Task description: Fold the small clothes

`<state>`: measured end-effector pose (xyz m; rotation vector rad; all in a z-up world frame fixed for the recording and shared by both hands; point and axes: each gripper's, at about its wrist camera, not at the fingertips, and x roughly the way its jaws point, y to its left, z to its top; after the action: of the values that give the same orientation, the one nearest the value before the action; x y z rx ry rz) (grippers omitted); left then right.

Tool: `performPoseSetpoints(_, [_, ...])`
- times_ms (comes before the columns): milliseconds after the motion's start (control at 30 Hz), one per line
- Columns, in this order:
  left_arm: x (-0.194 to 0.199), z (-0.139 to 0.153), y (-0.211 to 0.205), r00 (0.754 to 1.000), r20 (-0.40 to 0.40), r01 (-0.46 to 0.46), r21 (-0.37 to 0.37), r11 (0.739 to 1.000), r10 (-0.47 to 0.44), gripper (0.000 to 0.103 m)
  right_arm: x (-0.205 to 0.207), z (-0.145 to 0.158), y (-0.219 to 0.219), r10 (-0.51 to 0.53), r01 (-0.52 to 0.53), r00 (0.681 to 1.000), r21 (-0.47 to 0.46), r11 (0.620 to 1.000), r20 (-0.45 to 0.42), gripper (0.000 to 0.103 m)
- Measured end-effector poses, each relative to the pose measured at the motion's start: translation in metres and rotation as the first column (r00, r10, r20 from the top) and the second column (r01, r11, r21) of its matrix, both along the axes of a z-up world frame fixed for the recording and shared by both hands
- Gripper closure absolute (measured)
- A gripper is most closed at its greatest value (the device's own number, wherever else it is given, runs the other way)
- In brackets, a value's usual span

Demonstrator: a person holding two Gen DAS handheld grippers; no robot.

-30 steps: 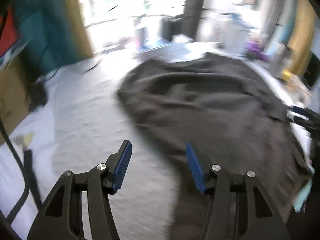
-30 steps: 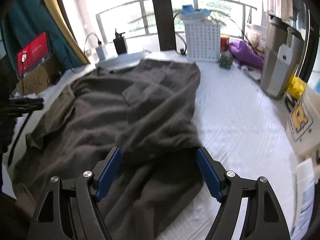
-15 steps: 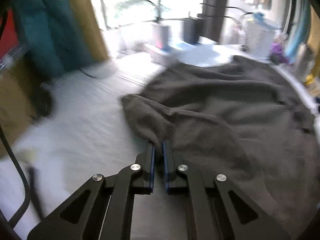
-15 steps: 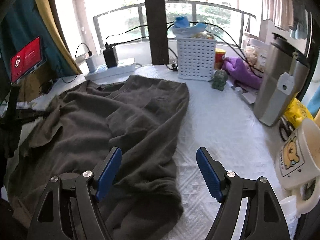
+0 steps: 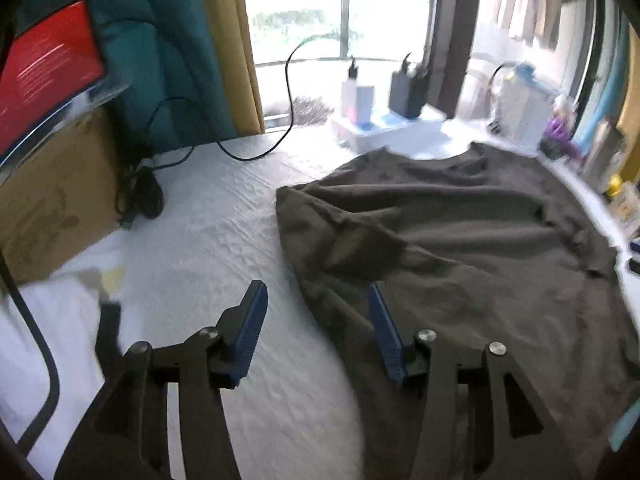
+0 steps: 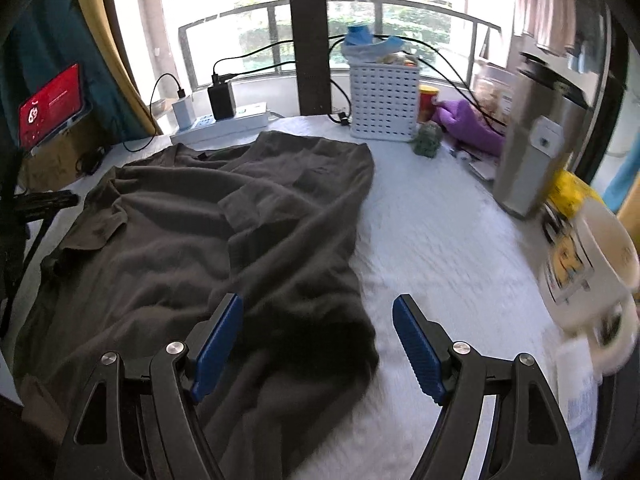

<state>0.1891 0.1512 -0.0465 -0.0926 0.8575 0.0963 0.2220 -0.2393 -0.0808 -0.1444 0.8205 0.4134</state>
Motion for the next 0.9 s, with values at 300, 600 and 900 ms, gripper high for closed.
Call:
performPoseSetpoints(300, [-0.084,-0.004,-0.042,0.997,0.010,0.074,-0.071,0.995,-0.073,0.041,-0.059,-0.009,-0.021,-0.041,0.042,0.999,0.009,0.999,-0.010,0.024])
performPoseSetpoints(600, [-0.145,-0.013,-0.079,0.991,-0.002,0.133,-0.136,0.982,-0.135,0.035,-0.110,-0.018,-0.033,-0.053,0.053,0.999,0.032,0.998,0.000,0.024])
performPoseSetpoints(900, [-0.186,-0.031,-0.099,0.984,-0.076,0.144,-0.184,0.972,-0.160,0.031,-0.145,-0.029,-0.045,-0.052,0.053,0.999,0.053,0.997,-0.016,0.024])
